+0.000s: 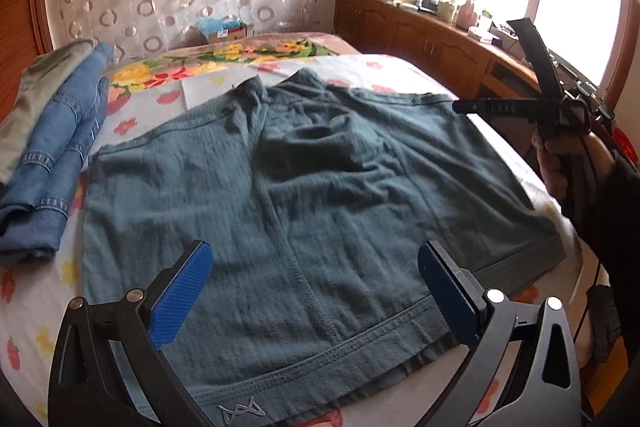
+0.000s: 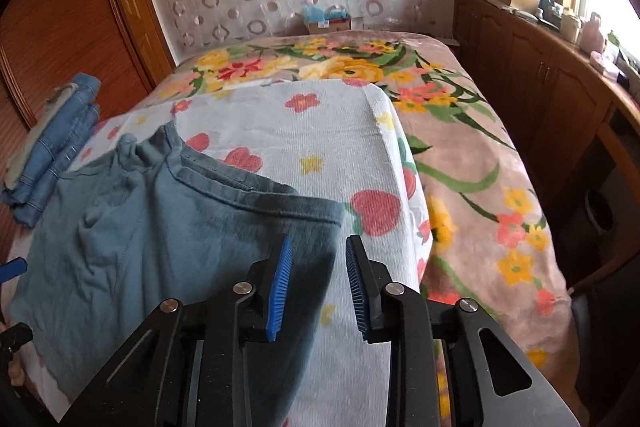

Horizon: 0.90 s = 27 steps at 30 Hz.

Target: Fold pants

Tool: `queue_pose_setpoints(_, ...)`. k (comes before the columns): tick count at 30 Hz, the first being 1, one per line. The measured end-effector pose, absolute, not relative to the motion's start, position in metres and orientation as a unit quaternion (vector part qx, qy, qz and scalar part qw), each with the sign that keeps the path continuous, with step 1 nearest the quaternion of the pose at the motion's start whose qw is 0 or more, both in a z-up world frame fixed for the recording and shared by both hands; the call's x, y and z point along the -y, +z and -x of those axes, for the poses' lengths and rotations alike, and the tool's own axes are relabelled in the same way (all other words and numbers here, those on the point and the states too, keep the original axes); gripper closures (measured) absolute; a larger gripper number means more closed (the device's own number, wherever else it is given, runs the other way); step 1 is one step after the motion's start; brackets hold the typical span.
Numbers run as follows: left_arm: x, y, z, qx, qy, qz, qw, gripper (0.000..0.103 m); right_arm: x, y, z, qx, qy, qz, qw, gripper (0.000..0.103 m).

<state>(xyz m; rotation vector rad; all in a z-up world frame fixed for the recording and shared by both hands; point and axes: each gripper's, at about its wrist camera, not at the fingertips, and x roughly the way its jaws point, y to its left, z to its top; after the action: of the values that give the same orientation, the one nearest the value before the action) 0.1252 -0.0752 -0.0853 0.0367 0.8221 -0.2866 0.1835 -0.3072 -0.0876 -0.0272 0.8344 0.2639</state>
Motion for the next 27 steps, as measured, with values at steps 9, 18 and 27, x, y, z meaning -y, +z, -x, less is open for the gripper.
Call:
queue_pose_setpoints(9,0.071,-0.094,-0.128,-0.412,-0.136,-0.019,0.901,0.000,0.312,-0.074,-0.180,-0.410,0.135,0.001,0.902,0.102)
queue_pose_setpoints(18,0.068,-0.108,-0.136,-0.432,-0.131,-0.021,0.892,0.000,0.330,-0.056,-0.167,-0.387,0.074,0.007,0.919,0.103)
queue_pose_setpoints(27,0.070,-0.114,-0.140,-0.443,-0.125,-0.037,0.887,0.000,0.333,-0.042,-0.127,-0.377,0.087,0.013,0.922,0.096)
